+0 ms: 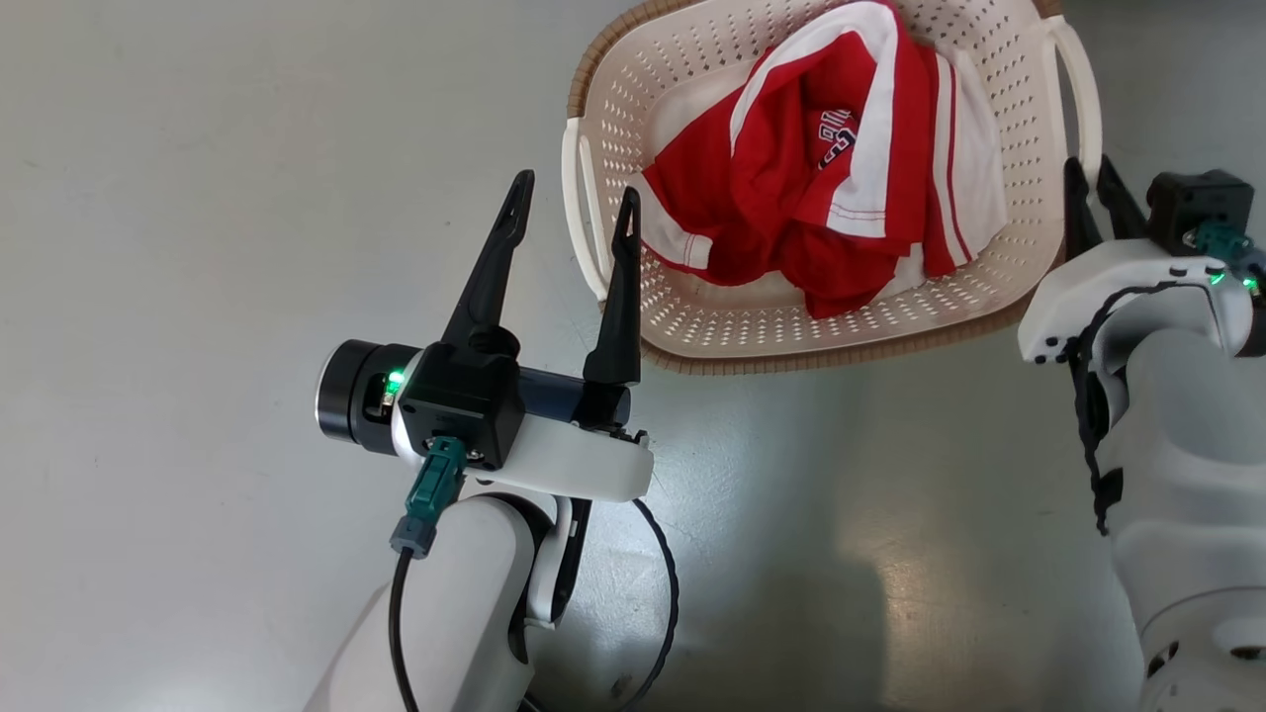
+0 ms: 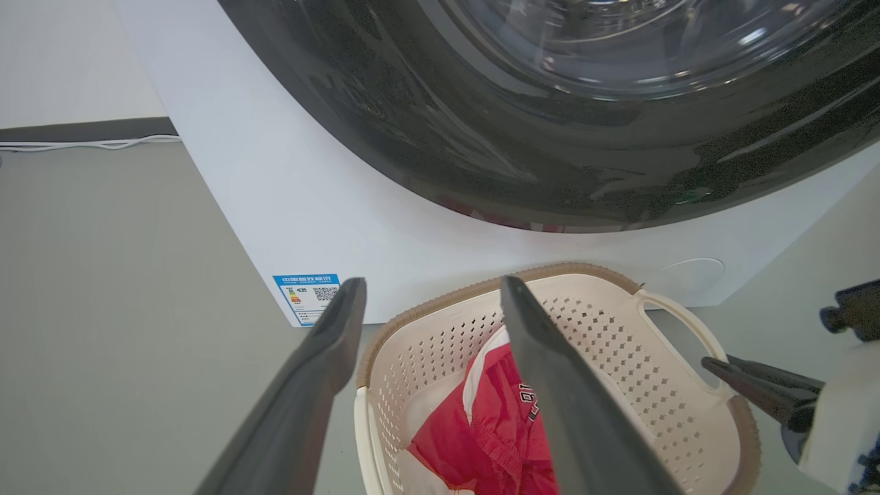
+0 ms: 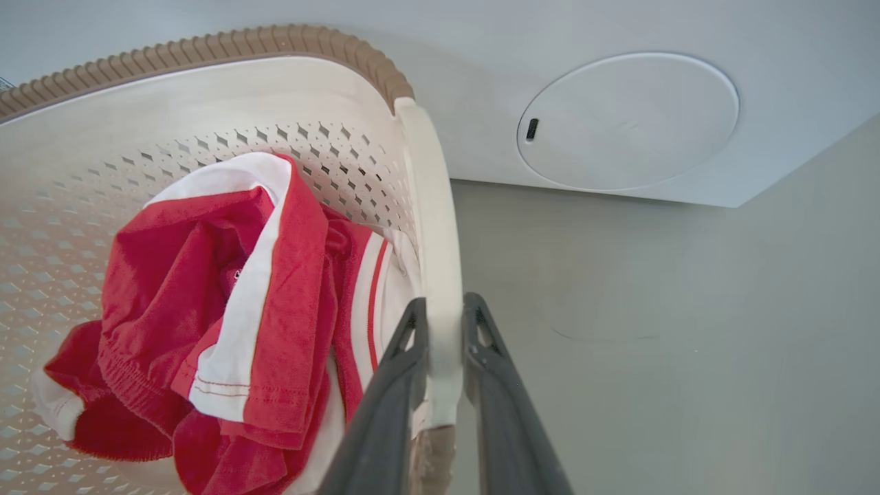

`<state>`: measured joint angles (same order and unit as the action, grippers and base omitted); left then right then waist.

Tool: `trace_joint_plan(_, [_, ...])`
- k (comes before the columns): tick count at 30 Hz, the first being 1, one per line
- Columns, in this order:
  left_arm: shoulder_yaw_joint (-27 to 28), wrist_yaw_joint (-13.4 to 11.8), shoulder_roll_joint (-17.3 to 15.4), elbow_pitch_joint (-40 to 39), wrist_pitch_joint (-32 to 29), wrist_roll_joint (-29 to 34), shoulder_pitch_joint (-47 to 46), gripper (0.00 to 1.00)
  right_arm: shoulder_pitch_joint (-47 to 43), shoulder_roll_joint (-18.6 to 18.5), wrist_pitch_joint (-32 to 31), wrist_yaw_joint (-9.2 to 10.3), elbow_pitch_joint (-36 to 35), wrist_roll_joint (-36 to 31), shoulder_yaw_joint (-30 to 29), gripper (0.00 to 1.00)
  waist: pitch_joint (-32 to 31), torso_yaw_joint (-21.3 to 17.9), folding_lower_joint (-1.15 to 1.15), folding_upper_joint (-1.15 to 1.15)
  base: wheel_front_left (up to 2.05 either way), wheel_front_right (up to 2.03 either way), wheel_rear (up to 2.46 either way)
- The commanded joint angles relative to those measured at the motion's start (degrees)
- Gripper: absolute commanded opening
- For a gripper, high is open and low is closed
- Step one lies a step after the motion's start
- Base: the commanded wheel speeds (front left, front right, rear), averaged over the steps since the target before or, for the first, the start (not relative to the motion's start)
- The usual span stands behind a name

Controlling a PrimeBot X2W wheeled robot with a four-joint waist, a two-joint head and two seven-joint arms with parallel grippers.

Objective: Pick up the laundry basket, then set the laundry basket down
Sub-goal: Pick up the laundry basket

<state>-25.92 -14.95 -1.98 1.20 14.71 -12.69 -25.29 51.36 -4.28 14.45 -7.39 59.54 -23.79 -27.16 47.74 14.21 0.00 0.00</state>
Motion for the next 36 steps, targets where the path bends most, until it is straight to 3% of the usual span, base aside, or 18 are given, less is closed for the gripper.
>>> trace_joint_plan(1, [1.75, -0.21, -0.90, -1.07, 0.29, -0.07, -0.29, 1.00, -2.44, 1.39, 0.55, -0.10, -0.74, 1.21, 1.71, 0.00, -0.16, -0.15, 0.00, 0.00, 0.00, 0.00, 0.00])
trace_joint_plan(36, [3.34, 0.84, -0.89, -0.25, 0.29, 1.00, -0.13, 1.00, -11.68, 1.40, 0.55, -0.10, -0.27, 19.16, 11.75, 0.00, -2.90, -2.73, 0.00, 0.00, 0.00, 0.00, 0.00])
